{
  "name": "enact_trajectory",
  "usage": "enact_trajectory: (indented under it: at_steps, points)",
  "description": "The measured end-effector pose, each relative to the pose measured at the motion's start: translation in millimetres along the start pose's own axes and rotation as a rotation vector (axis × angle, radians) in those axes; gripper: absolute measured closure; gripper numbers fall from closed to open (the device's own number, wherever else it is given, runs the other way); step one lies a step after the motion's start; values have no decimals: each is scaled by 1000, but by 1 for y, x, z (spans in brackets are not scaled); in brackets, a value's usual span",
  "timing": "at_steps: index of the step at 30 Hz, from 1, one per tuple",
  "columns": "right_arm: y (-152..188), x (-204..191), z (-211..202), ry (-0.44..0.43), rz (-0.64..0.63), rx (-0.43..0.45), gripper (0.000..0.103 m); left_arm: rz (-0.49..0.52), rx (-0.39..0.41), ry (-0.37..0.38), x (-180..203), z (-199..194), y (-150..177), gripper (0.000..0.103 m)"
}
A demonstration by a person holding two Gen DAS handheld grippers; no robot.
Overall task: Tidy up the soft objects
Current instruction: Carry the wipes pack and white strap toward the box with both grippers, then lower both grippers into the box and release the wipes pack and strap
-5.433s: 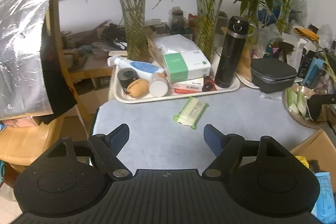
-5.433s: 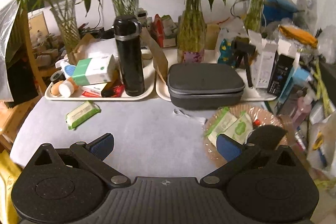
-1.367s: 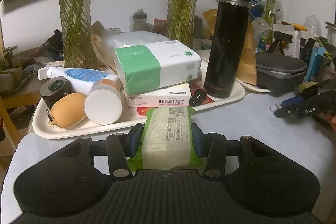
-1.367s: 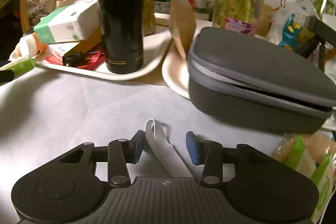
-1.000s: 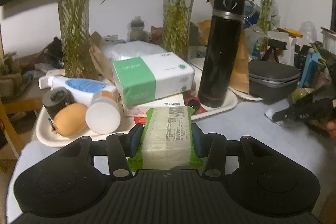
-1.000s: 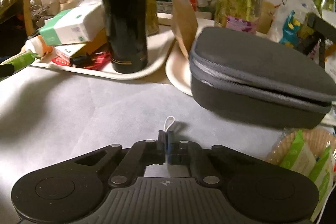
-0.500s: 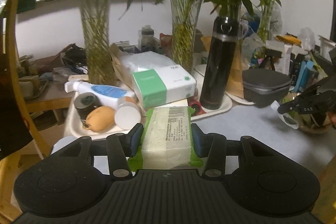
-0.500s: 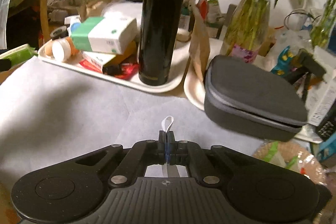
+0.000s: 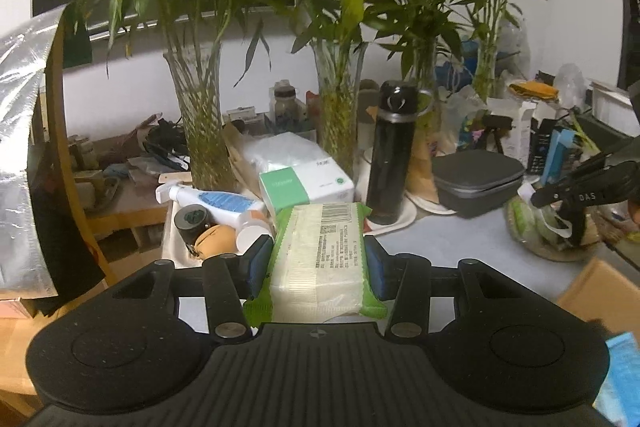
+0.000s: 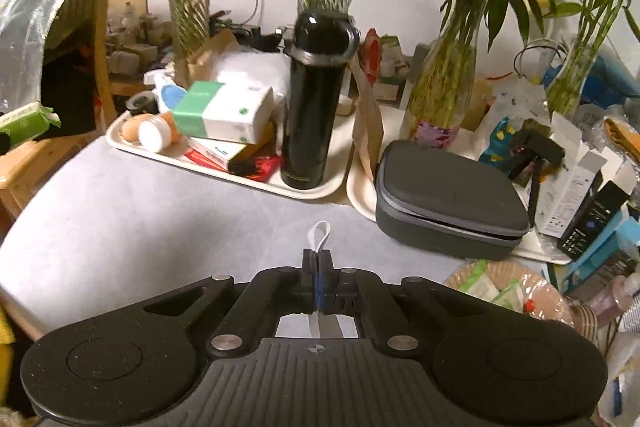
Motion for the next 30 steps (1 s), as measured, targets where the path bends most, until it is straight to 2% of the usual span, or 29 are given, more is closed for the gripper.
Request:
enact_trajectory:
  at_steps: [8, 17, 30]
  points:
    - [11, -18, -53, -12, -24, 32, 100, 33, 6, -10, 20, -44, 1, 56]
    - [30, -39, -101, -83, -28, 41, 100, 45, 27, 21, 44, -90, 1, 56]
    - [62, -61, -128, -215, 28, -33, 100, 105, -24, 89, 85, -117, 26, 56]
Point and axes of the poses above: each gripper's, at about its wrist camera, not at the fingertips, and z roughly the way its jaws point, x to its right, y to its underside, the point moved 4 cm from there along z, roughly the way its jaws point, and after that the axes turned 9 degrees about -x, right-handed, at the moved point
